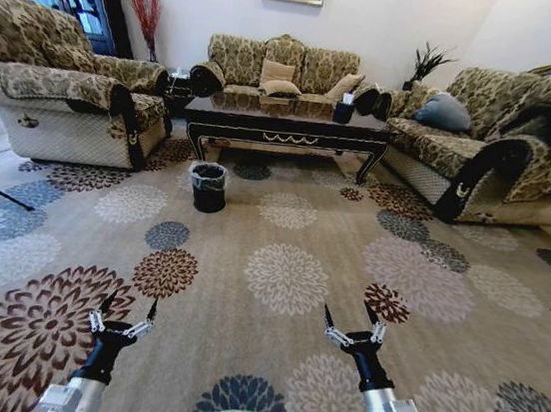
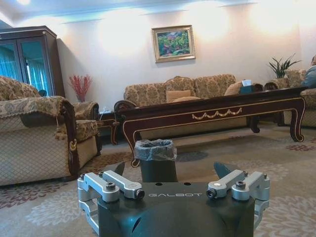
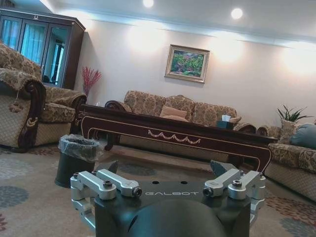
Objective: Move to the front of the table and pick up the trash from the floor, then place it into the trash bin.
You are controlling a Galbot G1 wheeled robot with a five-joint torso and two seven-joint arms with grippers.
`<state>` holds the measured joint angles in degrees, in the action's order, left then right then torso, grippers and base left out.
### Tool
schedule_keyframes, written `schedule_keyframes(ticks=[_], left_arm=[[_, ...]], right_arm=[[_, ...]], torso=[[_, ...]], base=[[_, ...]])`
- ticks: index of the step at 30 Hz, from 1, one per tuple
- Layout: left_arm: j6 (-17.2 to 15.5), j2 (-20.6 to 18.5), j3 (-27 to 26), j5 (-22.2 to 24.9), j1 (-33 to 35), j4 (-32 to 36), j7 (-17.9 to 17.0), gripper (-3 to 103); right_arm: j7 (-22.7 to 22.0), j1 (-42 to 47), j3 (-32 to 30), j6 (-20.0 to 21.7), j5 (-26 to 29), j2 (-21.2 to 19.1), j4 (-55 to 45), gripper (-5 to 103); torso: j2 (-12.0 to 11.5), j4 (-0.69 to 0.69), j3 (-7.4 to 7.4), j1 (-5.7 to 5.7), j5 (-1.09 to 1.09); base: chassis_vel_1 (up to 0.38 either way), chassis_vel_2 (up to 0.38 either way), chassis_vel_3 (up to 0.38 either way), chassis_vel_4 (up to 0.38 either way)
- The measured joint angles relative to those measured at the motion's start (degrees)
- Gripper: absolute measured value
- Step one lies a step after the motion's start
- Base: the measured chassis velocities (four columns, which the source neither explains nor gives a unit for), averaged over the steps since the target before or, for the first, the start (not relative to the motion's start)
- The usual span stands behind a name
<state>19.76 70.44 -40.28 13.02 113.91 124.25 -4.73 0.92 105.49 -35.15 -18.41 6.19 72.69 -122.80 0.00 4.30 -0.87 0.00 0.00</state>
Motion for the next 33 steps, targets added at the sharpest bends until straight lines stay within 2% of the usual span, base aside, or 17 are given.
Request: schedule_keyframes(ticks=[13,21,25,33], left_arm=[[0.0,0.0,0.0,0.0,0.0,0.0,0.0,100],[0.0,0.0,0.0,0.0,0.0,0.0,0.0,100],[0.0,0.0,0.0,0.0,0.0,0.0,0.0,100],[0.0,0.0,0.0,0.0,0.0,0.0,0.0,100]], right_arm=[[0.0,0.0,0.0,0.0,0.0,0.0,0.0,100],[0.0,0.0,0.0,0.0,0.0,0.0,0.0,100],[0.0,0.0,0.0,0.0,0.0,0.0,0.0,100],[0.0,0.0,0.0,0.0,0.0,0.0,0.0,100]], torso=[[0.0,0.0,0.0,0.0,-0.02],[0.0,0.0,0.0,0.0,0.03],[0.0,-0.01,0.01,0.0,-0.02],[0.0,-0.01,0.01,0.0,0.0]], base=[[0.073,0.097,-0.076,-0.094],[-0.03,-0.051,0.04,0.046],[0.0,0.0,0.0,0.0],[0.073,-0.094,-0.083,0.102]])
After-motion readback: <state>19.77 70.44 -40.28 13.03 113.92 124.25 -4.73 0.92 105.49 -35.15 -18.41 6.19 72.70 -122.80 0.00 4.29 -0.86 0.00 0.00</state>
